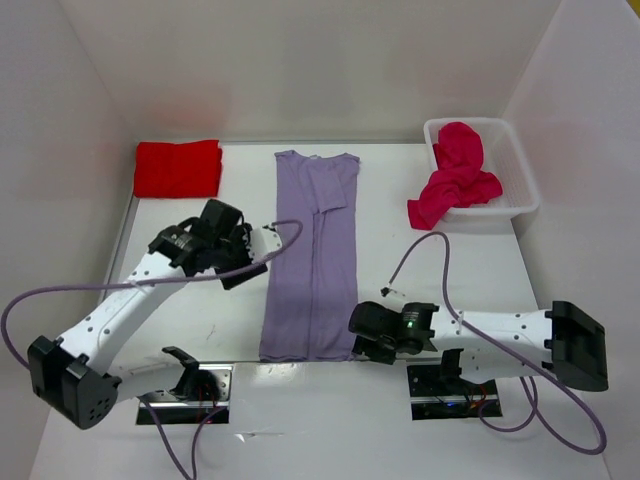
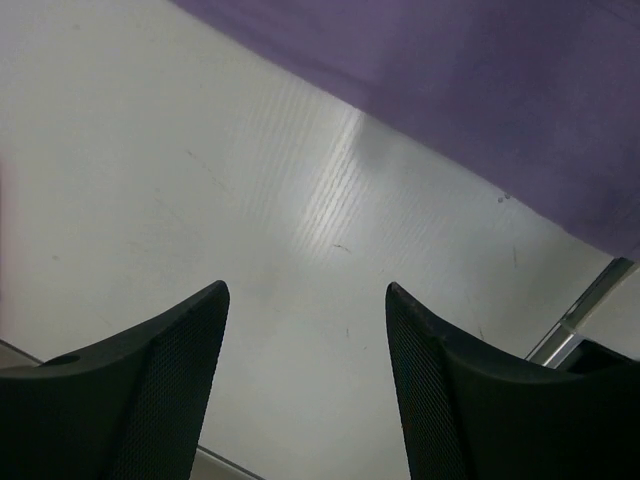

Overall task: Fold and stack the t-shirts
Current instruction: Rotate the tshirt 90 degrees, then grab the bottom of the folded rectangular tshirt with both arms, then fold the folded rectangular tshirt in 1/3 of the way

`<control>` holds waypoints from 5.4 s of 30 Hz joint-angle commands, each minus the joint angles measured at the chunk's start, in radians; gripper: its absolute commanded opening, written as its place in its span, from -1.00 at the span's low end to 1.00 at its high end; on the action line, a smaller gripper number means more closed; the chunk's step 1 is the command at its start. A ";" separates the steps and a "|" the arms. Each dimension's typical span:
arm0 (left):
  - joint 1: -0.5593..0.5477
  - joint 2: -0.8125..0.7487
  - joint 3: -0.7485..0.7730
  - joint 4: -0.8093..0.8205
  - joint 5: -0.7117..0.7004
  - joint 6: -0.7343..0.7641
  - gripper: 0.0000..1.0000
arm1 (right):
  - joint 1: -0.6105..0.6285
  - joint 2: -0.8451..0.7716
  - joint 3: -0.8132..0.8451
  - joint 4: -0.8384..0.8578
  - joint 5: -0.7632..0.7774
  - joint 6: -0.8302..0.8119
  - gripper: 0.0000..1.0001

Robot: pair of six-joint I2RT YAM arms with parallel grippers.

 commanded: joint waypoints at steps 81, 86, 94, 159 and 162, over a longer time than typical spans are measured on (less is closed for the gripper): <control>-0.502 0.026 -0.422 0.247 0.354 0.896 -0.90 | -0.195 0.304 0.176 0.046 -0.251 -0.347 -0.46; -0.502 0.017 -0.422 0.257 0.353 0.876 -0.90 | -0.195 0.245 0.155 0.036 -0.280 -0.347 -0.06; -0.493 0.017 -0.431 0.267 0.353 0.867 -0.93 | -0.195 0.281 0.122 0.066 -0.342 -0.347 -0.21; 0.183 0.845 0.351 0.720 0.361 0.273 -0.45 | -1.017 1.036 1.227 0.004 -0.576 -1.104 0.01; 0.183 0.845 0.375 0.699 0.309 0.227 -0.40 | -1.026 0.981 1.261 -0.005 -0.550 -1.144 0.01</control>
